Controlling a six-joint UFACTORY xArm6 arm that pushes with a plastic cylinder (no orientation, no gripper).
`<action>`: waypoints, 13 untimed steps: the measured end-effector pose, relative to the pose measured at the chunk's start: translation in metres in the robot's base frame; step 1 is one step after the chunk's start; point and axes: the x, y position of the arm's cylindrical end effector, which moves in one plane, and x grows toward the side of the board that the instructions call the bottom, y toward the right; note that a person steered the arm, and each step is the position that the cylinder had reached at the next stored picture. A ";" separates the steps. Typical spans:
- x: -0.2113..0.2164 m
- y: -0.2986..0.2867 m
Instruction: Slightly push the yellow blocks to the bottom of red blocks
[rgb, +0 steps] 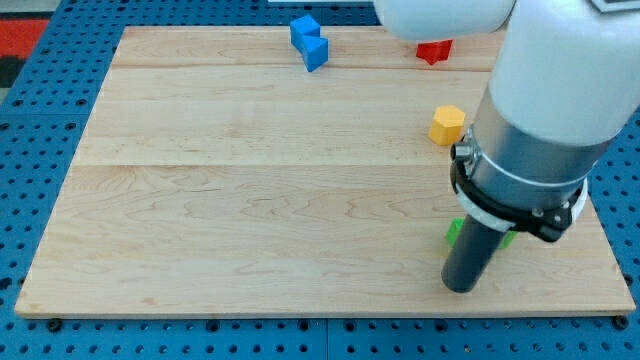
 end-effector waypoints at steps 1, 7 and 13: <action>0.007 0.039; -0.201 0.051; -0.264 0.070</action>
